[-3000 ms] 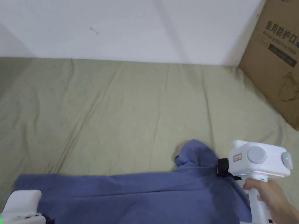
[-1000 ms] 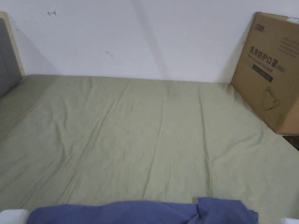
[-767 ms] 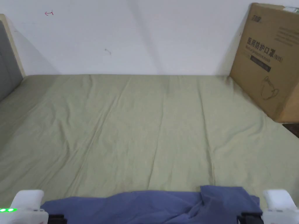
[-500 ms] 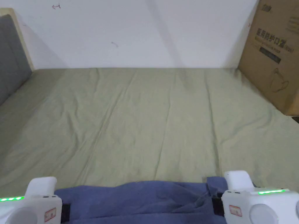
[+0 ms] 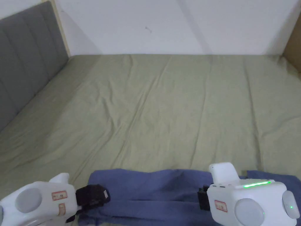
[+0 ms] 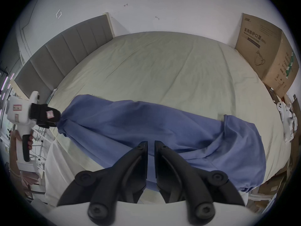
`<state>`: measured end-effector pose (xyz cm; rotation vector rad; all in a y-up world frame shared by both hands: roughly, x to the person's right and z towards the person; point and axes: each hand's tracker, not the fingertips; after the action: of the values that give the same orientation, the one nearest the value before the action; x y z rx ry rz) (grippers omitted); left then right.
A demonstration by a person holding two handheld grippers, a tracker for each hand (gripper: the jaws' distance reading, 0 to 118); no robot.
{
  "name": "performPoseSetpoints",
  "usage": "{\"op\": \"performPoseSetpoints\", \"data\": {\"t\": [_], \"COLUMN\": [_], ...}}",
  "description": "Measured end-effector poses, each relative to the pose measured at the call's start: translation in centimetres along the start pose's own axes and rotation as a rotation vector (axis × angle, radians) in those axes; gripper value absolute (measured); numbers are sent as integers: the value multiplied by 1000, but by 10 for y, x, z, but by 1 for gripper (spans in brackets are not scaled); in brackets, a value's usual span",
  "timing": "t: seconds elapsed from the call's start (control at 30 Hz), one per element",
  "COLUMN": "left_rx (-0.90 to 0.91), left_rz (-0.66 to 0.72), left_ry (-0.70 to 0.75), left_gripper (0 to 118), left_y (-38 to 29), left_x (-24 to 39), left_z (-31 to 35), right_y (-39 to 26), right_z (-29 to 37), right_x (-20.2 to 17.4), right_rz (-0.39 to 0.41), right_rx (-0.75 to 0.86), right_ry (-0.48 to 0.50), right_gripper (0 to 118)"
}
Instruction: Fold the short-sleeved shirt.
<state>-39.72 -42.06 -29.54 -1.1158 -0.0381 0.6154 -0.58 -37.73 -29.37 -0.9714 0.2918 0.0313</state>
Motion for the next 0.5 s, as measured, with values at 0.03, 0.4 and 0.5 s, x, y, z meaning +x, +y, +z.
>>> {"op": "performPoseSetpoints", "data": {"t": [0.03,0.4,0.5], "left_rx": [-17,65,70], "left_rz": [26,115,91], "left_ry": [-29,15,-18], "left_gripper": [114,14,9], "left_y": [-1,1,0], "left_x": [-5,-4,11], "left_z": [-8,-11,-2], "right_y": [0,-10,-13], "right_z": [-1,-9,-7], "right_x": [-1,5,12], "right_rz": [-4,-63,-85], "right_rx": [-4,-65,-72], "right_ry": [5,-5,-19], "right_gripper": [10,10,10]}}
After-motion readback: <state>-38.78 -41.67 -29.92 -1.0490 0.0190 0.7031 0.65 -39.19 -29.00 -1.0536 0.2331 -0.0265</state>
